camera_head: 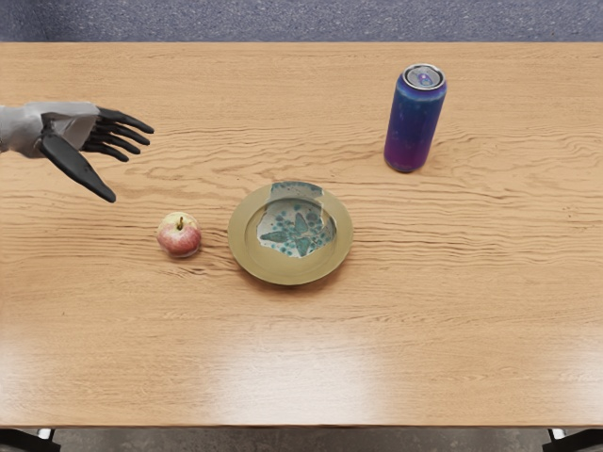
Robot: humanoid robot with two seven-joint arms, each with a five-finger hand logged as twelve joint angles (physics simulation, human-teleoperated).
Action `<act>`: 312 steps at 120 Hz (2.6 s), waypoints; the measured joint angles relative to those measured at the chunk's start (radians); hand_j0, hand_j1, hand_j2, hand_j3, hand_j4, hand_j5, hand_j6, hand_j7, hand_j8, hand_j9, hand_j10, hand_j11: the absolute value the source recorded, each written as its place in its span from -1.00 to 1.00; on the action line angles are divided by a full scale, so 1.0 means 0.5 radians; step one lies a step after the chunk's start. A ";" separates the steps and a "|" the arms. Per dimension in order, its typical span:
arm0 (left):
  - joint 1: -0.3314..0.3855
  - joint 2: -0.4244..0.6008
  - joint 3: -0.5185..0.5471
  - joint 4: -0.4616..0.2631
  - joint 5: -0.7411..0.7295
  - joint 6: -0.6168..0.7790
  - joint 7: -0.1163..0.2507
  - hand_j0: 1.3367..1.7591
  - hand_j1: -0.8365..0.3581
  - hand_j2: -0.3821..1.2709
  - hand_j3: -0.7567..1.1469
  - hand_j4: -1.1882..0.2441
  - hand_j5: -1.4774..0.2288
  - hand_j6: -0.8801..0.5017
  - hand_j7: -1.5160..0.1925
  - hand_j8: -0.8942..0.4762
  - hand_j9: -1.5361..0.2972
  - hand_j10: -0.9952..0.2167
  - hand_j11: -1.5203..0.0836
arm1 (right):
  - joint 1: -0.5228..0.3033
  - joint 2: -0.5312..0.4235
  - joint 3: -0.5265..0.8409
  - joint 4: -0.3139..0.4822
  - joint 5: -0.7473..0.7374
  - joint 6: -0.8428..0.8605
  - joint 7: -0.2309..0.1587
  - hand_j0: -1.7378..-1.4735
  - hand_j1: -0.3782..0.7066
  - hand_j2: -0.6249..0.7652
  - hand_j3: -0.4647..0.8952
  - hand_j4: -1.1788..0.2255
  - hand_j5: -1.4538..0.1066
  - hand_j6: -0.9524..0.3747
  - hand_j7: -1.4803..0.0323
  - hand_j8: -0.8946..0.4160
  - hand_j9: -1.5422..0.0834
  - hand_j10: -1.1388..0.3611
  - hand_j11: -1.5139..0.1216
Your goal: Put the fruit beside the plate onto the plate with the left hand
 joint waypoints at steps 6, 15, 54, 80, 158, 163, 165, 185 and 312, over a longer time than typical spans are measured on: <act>-0.001 0.002 0.000 -0.033 0.015 0.000 0.000 0.52 0.49 -0.48 -0.20 0.31 0.36 -0.09 0.40 -0.06 0.33 0.23 0.50 | 0.000 0.000 0.001 -0.001 0.001 -0.001 -0.002 -0.40 -0.87 -0.11 -0.32 0.63 0.81 0.39 0.90 0.31 0.84 0.47 0.80; -0.003 0.002 0.000 -0.089 0.026 0.000 0.000 0.52 0.49 -0.48 -0.20 0.31 0.36 -0.09 0.40 -0.06 0.33 0.23 0.50 | 0.008 0.000 0.002 -0.001 0.001 -0.007 -0.002 -0.40 -0.87 -0.11 -0.32 0.63 0.81 0.39 0.90 0.31 0.84 0.47 0.80; -0.218 0.193 -0.002 -0.646 0.101 0.000 0.738 0.52 0.49 -0.48 -0.20 0.31 0.35 -0.09 0.40 -0.06 0.32 0.23 0.49 | 0.018 0.000 0.000 0.009 0.003 -0.016 -0.002 -0.40 -0.87 -0.11 -0.32 0.63 0.81 0.39 0.90 0.31 0.84 0.47 0.80; -0.299 0.077 -0.006 -1.074 0.640 0.000 0.979 0.52 0.49 -0.48 -0.20 0.31 0.35 -0.09 0.40 -0.06 0.32 0.23 0.49 | 0.019 0.000 -0.002 0.009 0.002 -0.013 -0.002 -0.40 -0.87 -0.11 -0.32 0.63 0.81 0.39 0.90 0.32 0.84 0.47 0.80; 0.114 -0.346 0.020 -1.194 1.625 0.578 1.013 0.52 0.48 -0.47 -0.20 0.30 0.35 -0.10 0.39 -0.07 0.32 0.22 0.49 | 0.017 0.000 -0.002 0.007 0.000 -0.012 -0.002 -0.40 -0.87 -0.11 -0.32 0.63 0.81 0.39 0.90 0.31 0.84 0.47 0.80; 0.139 -0.352 0.021 -1.191 1.671 0.604 1.013 0.52 0.48 -0.47 -0.20 0.30 0.34 -0.10 0.39 -0.07 0.32 0.22 0.48 | 0.015 0.000 -0.003 0.007 0.000 -0.012 -0.002 -0.40 -0.87 -0.11 -0.32 0.63 0.81 0.39 0.90 0.31 0.84 0.47 0.80; 0.144 -0.355 0.021 -1.190 1.685 0.612 1.013 0.52 0.48 -0.47 -0.20 0.30 0.34 -0.10 0.39 -0.07 0.32 0.22 0.48 | 0.015 0.000 -0.003 0.007 0.000 -0.012 -0.002 -0.40 -0.87 -0.11 -0.32 0.63 0.81 0.39 0.90 0.31 0.84 0.47 0.80; 0.210 -0.380 0.023 -1.171 1.755 0.648 1.013 0.52 0.48 -0.47 -0.20 0.30 0.34 -0.10 0.39 -0.07 0.31 0.22 0.48 | 0.011 0.000 -0.003 0.006 0.000 -0.012 -0.002 -0.40 -0.87 -0.11 -0.32 0.63 0.81 0.39 0.90 0.31 0.84 0.47 0.80; 0.420 -0.444 0.093 -1.074 2.004 0.977 1.013 0.52 0.13 -0.42 -0.20 0.01 0.10 -0.29 0.13 -0.26 0.06 -0.10 0.19 | 0.001 0.000 -0.003 0.001 0.000 -0.012 -0.002 -0.40 -0.87 -0.11 -0.32 0.63 0.81 0.39 0.90 0.31 0.84 0.47 0.80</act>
